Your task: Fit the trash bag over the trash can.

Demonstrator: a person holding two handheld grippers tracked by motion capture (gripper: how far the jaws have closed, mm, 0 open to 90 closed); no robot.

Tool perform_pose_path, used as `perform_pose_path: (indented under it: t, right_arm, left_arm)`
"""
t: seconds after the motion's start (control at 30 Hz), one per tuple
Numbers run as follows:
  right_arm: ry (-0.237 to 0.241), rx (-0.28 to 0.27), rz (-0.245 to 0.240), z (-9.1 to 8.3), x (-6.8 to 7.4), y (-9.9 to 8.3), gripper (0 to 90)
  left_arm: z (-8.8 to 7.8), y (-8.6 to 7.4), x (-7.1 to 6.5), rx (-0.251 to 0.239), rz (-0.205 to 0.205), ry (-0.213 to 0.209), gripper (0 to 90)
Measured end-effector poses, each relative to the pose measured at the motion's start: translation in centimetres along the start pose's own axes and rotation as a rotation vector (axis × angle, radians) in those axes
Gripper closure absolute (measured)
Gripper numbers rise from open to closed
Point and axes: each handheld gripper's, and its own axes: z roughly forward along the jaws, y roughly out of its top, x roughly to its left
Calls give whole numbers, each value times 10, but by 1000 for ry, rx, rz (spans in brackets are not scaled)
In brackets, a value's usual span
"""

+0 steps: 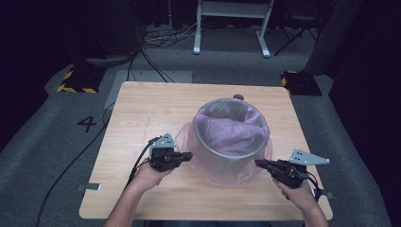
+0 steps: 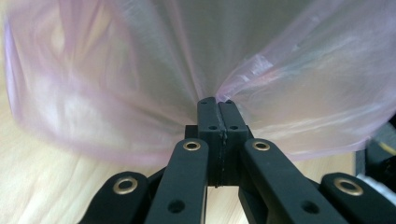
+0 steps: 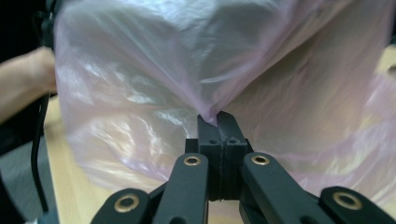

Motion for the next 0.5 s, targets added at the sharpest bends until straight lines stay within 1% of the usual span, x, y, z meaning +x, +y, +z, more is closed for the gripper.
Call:
perform_pose_path:
  t: [0.03, 0.07, 0.1, 0.17, 0.2, 0.27, 0.3, 0.33, 0.4, 0.43, 0.47, 0.5]
  right_arm:
    - [-3, 12, 5, 1, 0, -3, 900]
    - [-6, 22, 12, 3, -1, -7, 900]
    - [-12, 37, 22, 5, -3, -12, 900]
    - [-21, 74, 28, 11, -4, -20, 900]
    - [-24, 89, 31, 13, -5, -24, 900]
    - [-25, 112, 51, 17, -7, -32, 900]
    - [-31, 122, 51, 18, -8, -36, 900]
    - [-36, 126, 57, 19, -9, -39, 900]
    - [-43, 131, 79, 20, -12, -46, 900]
    - [-48, 132, 86, 19, -13, -47, 900]
    - [-43, 129, 94, 20, -14, -49, 900]
    - [-44, 129, 97, 19, -15, -50, 900]
  left_arm:
    - [1, -3, 1, 9, -7, 6, 900]
    - [3, -6, 2, 14, -18, 1, 900]
    - [5, -9, 3, 23, -22, 8, 900]
    - [11, -13, 6, 65, -31, 41, 900]
    - [13, -16, 8, 81, -43, 41, 900]
    - [19, -20, 11, 123, -66, 66, 900]
    - [22, -22, 13, 141, -79, 71, 900]
    - [24, -24, 15, 151, -81, 78, 900]
    - [26, -28, 17, 148, -97, 74, 900]
    - [26, -29, 19, 138, -101, 73, 900]
    - [26, -30, 20, 128, -100, 77, 899]
    - [26, -31, 21, 120, -112, 85, 899]
